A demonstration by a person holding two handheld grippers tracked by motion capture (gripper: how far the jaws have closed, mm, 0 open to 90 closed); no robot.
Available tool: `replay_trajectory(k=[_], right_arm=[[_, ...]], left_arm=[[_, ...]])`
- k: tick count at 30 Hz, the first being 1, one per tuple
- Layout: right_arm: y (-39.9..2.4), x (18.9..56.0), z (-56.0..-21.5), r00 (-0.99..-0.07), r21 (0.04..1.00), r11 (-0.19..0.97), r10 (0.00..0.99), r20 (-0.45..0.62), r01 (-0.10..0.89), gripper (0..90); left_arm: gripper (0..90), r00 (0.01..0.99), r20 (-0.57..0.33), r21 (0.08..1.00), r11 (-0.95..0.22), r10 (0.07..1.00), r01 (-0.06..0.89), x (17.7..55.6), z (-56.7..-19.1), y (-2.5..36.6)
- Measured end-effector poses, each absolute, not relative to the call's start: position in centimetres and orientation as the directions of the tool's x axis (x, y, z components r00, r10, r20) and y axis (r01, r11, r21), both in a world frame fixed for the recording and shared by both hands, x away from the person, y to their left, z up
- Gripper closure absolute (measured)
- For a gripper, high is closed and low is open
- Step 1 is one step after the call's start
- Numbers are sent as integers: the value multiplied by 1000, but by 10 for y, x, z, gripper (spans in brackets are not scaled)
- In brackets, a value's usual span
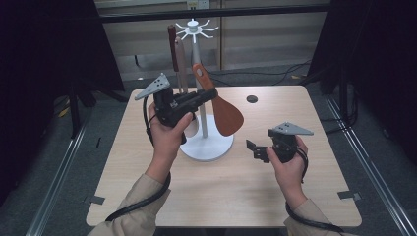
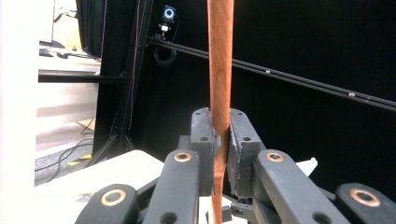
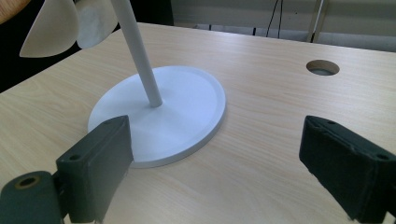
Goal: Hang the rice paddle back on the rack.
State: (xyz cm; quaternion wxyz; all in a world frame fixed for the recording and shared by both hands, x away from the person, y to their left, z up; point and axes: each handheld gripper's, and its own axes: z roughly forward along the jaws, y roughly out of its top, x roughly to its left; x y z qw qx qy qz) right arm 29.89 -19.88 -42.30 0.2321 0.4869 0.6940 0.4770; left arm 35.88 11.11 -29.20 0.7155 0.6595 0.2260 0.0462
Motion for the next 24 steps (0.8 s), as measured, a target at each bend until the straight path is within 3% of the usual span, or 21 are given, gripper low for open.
replay_trajectory(k=[24], right_arm=[[-200, 299, -422, -424, 889, 69, 894, 147, 453, 93]], left_arm=[[828, 893, -249, 967, 140, 376, 211, 372, -272, 112]])
